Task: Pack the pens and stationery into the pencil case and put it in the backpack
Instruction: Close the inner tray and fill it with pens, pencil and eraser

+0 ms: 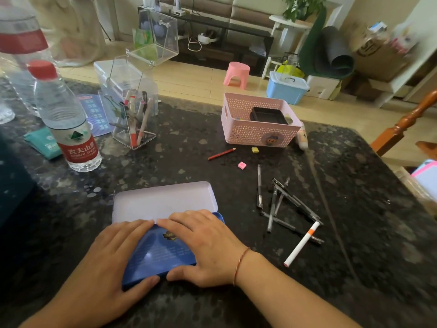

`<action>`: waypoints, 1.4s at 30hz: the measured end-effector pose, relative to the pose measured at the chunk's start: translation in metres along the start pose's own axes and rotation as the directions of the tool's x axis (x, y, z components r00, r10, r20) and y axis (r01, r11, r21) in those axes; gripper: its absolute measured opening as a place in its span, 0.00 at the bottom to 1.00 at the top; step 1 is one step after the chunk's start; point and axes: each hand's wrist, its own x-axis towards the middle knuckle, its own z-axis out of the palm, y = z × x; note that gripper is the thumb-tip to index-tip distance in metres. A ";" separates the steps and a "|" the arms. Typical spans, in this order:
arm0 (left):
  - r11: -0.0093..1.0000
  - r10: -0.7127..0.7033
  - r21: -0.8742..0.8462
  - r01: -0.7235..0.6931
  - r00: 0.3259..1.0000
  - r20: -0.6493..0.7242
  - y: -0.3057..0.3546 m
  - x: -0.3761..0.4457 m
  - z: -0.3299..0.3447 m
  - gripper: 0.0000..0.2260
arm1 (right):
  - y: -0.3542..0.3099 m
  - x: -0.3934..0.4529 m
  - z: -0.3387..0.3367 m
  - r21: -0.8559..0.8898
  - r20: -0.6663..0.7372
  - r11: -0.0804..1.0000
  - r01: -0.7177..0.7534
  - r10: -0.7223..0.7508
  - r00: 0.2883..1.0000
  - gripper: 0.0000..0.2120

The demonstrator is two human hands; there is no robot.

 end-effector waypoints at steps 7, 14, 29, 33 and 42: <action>0.989 0.031 0.144 -0.039 0.998 0.057 -0.003 0.001 0.002 0.39 | 0.003 -0.004 0.006 -0.101 0.005 0.994 -0.032 0.033 0.999 0.38; 0.979 0.044 0.193 -0.062 0.995 0.095 0.000 0.003 0.000 0.40 | 0.003 -0.003 0.007 -0.136 -0.006 0.990 -0.033 0.032 0.999 0.37; 0.971 0.052 0.228 -0.077 0.992 0.113 -0.004 0.007 0.004 0.43 | 0.001 -0.004 0.005 -0.146 -0.024 0.988 -0.043 0.040 0.999 0.38; 0.964 0.112 0.223 -0.142 0.984 0.141 0.005 0.020 0.007 0.43 | 0.004 -0.019 0.005 -0.140 -0.075 0.987 -0.082 0.072 0.995 0.37; 0.967 0.174 0.164 -0.194 0.976 0.133 0.039 0.042 0.032 0.42 | 0.030 -0.060 -0.001 -0.176 -0.116 0.973 -0.149 0.130 0.985 0.38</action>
